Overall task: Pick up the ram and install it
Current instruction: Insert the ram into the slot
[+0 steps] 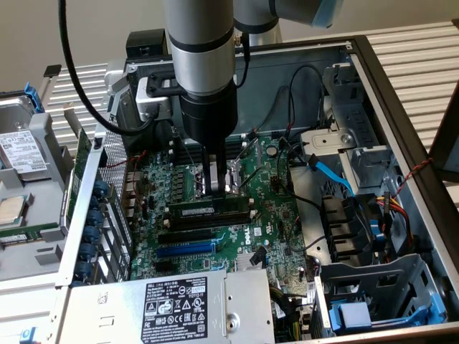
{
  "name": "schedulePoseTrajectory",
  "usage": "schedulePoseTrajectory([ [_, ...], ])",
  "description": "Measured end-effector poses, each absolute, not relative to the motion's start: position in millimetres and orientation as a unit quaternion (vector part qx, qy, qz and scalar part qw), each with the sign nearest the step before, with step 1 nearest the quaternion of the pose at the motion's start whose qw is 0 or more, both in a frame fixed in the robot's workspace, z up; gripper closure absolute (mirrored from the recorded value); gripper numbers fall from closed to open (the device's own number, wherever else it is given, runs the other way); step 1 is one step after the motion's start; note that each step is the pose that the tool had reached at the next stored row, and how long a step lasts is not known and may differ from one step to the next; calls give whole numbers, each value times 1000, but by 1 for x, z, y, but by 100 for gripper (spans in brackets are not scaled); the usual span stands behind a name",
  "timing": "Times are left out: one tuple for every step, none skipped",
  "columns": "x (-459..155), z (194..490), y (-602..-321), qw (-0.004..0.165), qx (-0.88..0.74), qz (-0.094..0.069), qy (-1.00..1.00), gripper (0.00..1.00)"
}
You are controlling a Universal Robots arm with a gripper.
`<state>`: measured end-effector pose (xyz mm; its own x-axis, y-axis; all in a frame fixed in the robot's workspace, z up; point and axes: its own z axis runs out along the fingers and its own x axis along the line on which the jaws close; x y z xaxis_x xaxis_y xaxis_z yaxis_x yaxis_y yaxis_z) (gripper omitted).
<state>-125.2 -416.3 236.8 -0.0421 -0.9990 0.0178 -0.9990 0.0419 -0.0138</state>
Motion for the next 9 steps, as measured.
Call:
schedulePoseTrajectory([
  [-125, 237, -416, 2, 692, 11, -722, 87],
  [-125, 237, -416, 2, 692, 11, -722, 87],
  [-125, 236, -416, 2, 692, 11, -722, 87],
  [-125, 236, -416, 2, 692, 11, -722, 87],
  [-125, 236, -416, 1, 692, 11, -722, 87],
  [-125, 236, -416, 1, 692, 11, -722, 87],
  [-125, 236, -416, 1, 693, 11, -721, 87],
  [-125, 236, -416, 1, 693, 11, -720, 87],
  [-125, 236, -416, 1, 695, 11, -719, 87],
])
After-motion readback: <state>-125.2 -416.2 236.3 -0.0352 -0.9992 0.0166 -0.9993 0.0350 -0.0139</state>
